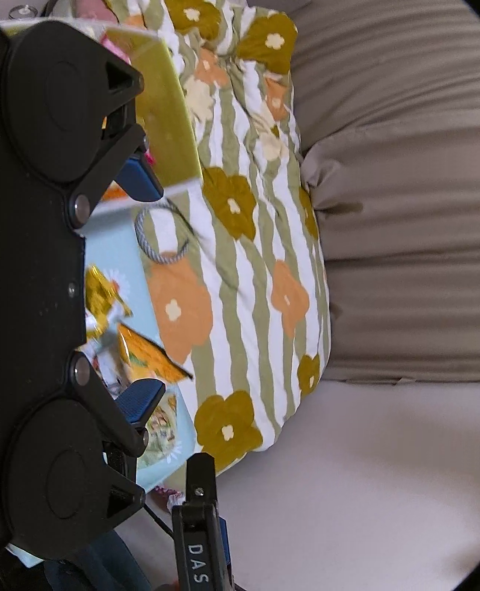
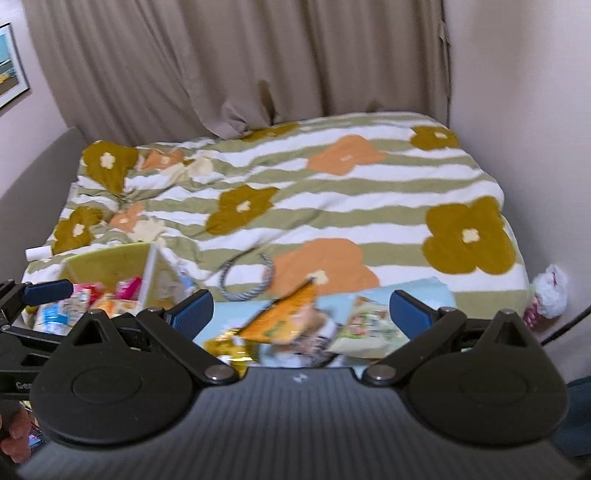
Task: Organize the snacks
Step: 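Move both grippers back over the remaining snack bags on the mat, then grasp the orange barbecue chip bag with the left gripper while the right grasps the green-white bag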
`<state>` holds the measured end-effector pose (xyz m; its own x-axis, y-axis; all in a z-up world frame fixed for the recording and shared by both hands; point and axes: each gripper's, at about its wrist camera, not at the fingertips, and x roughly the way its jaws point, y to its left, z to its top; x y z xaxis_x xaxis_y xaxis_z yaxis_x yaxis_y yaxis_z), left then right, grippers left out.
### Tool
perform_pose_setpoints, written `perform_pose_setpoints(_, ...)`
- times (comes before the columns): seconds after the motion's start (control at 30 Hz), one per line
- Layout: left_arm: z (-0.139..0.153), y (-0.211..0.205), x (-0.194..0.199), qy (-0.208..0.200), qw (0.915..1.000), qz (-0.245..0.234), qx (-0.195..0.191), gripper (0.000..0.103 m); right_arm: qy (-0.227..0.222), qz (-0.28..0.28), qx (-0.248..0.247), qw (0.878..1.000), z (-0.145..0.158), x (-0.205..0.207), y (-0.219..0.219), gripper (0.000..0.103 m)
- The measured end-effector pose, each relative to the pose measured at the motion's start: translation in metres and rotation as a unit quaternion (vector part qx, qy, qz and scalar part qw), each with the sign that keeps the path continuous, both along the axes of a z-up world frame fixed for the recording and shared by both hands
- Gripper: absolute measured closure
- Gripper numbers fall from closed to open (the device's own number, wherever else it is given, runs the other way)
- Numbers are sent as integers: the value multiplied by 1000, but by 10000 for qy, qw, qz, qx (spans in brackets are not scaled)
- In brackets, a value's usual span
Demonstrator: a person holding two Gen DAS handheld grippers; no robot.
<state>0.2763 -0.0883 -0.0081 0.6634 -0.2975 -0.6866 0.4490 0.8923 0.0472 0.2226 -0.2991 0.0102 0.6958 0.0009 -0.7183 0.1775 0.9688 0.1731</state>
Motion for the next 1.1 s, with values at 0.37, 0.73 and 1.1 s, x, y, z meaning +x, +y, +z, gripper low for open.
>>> perform_pose_setpoints(0.37,-71,-83,53,562,9963,-459,455,0,659,-407,554,9955,-72,40,-83,0)
perform_pose_setpoints(0.73,-140,-118,90,1054,9861,-967,844,0,1239,-617,1174,9834,-140,77,-106,0)
perform_pose_setpoints(1.1,-169,-133,98,1484,9760,-1324,892,29,1615,-684,1384,9747,-171,94,-106,0)
